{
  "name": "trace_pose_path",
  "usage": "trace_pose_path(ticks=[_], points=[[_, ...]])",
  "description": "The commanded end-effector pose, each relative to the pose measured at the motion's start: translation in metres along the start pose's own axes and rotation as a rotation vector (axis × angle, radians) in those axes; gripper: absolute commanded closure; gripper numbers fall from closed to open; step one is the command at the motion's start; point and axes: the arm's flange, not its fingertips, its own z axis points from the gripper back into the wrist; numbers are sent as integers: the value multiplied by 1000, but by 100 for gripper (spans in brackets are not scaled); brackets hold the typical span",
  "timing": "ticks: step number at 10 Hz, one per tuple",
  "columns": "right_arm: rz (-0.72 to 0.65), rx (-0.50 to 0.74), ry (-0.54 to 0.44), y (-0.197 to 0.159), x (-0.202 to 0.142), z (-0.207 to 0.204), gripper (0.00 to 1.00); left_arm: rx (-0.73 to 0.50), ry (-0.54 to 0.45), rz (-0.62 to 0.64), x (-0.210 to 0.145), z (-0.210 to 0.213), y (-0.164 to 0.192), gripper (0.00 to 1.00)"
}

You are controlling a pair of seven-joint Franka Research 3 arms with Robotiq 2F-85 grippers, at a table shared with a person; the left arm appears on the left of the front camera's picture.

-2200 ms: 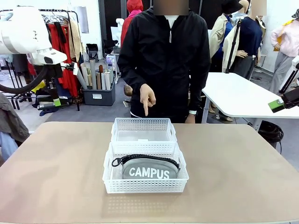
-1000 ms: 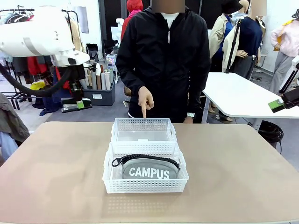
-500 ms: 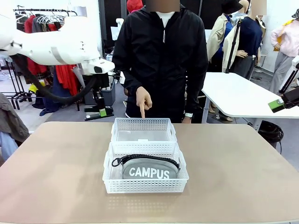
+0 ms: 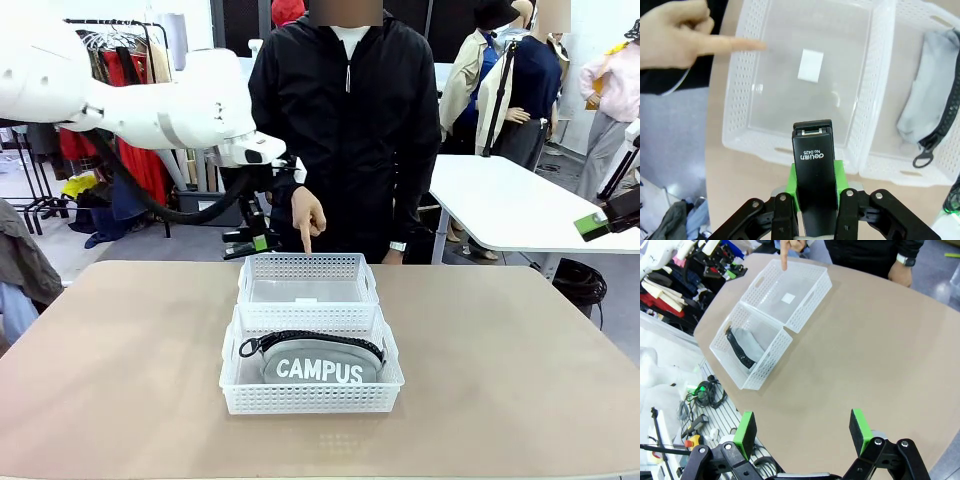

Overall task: Distribute items into two baskets.
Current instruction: Place the picked Stapler into the Organizing basket as instructed by the person.

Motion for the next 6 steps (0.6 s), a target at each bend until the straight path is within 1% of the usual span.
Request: trace_pose_path(ticks=[1, 3, 5, 6], points=[[5, -12, -4, 1, 2, 0, 2, 4, 27, -27, 22, -8, 3, 100], [5, -12, -4, 1, 2, 0, 2, 3, 11, -67, 42, -16, -7, 100], [5, -12, -4, 1, 2, 0, 2, 4, -7, -77, 56, -27, -11, 100], [5, -12, -4, 1, 2, 0, 2, 28, -20, -84, 64, -35, -13, 100]])
